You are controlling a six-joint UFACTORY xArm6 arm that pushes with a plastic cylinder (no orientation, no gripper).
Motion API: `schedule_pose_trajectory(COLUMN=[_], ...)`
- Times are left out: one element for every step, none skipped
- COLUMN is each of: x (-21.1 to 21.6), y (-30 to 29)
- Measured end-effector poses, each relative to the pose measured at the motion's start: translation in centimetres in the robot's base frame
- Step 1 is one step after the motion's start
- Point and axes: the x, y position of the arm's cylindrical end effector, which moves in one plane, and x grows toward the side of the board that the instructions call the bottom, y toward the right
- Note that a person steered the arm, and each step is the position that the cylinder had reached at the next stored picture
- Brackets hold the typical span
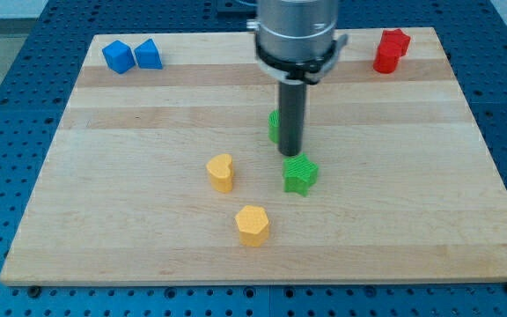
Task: Move the green circle to the center
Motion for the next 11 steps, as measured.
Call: schedule_pose_trajectory(x=[-1.4,-2.9,-2.9,-2.9,-2.6,-1.3,-0.4,3.5,6.9,7.8,7.8], y=[2.4,1.7,-0.4,-1.2,-1.1,1.5,5.3,6.3,6.7,6.2,5.0])
